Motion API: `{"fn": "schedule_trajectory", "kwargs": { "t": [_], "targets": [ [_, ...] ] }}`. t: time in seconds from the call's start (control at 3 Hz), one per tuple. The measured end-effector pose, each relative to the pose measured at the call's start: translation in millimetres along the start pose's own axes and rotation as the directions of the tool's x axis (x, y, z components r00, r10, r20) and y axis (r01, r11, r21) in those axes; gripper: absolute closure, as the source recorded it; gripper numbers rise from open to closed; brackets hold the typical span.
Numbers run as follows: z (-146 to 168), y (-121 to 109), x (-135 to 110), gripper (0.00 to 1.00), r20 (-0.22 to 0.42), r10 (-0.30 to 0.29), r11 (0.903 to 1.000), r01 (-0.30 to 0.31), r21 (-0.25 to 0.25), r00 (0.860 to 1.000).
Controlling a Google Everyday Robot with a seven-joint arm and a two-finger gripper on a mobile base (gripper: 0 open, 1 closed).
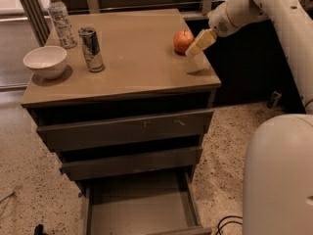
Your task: Place apple into bottom drawer
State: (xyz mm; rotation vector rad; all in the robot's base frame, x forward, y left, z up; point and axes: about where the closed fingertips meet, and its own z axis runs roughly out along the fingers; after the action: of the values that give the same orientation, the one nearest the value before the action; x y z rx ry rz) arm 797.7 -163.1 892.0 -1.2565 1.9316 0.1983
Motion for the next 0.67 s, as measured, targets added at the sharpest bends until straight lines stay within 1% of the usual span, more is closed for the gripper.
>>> {"fn": "schedule_trajectory", "kwargs": {
  "t": [0.33, 0.67],
  "targets": [
    [20.9, -3.9, -6.5, 0.0, 0.083, 0.045, 0.9988, -0.043, -0.023, 0.996],
    [34.1, -7.1, -8.2, 0.0, 0.124, 0.082, 0.9963, -0.078, -0.038, 0.989]
  ]
}}
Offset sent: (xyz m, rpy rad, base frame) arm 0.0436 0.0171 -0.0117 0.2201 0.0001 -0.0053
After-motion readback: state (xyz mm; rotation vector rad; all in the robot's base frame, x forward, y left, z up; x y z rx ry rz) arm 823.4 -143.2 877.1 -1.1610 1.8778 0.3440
